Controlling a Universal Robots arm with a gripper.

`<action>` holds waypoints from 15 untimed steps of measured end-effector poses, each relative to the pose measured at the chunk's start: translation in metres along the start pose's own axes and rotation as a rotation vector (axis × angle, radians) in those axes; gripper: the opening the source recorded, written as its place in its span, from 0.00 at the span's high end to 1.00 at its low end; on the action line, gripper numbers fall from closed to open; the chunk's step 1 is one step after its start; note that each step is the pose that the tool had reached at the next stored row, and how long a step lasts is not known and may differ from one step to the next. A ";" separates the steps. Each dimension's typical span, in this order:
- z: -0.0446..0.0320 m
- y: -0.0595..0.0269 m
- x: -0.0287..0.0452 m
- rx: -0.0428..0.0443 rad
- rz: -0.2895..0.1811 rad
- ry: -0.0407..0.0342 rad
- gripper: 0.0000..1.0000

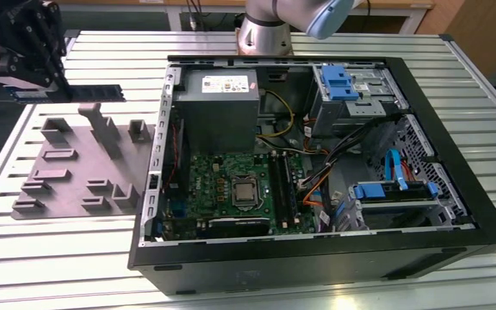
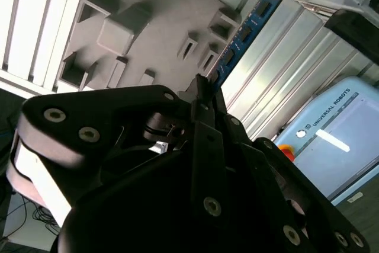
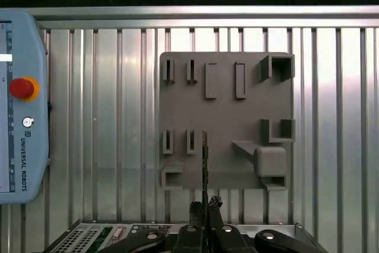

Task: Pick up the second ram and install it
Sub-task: 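Pick up the second ram and move it above second insertion slot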

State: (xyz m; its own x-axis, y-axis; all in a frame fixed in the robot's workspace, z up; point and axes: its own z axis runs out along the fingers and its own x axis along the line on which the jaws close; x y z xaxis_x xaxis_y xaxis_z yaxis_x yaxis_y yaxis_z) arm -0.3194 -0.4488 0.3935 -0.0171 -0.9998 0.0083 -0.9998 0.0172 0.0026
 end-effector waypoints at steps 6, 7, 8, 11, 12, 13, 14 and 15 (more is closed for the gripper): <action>-0.0001 -0.0139 -0.0002 -0.0001 0.000 0.0001 0.86; -0.0001 -0.0163 -0.0003 -0.0001 0.000 0.0001 0.86; -0.0001 -0.0186 -0.0003 0.0000 0.000 0.0000 0.86; -0.0001 -0.0255 -0.0004 0.0000 0.000 0.0000 0.86; -0.0001 -0.0278 -0.0005 0.0000 0.000 0.0000 0.86; -0.0001 -0.0302 -0.0005 0.0000 0.000 0.0000 0.86; -0.0001 -0.0327 -0.0006 0.0000 0.000 0.0000 0.86; -0.0001 -0.0352 -0.0006 0.0000 0.000 0.0001 0.86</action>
State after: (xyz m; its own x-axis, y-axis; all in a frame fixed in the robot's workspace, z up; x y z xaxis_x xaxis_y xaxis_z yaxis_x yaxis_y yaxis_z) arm -0.2842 -0.4488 0.3935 -0.0172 -0.9998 0.0084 -0.9998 0.0172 0.0027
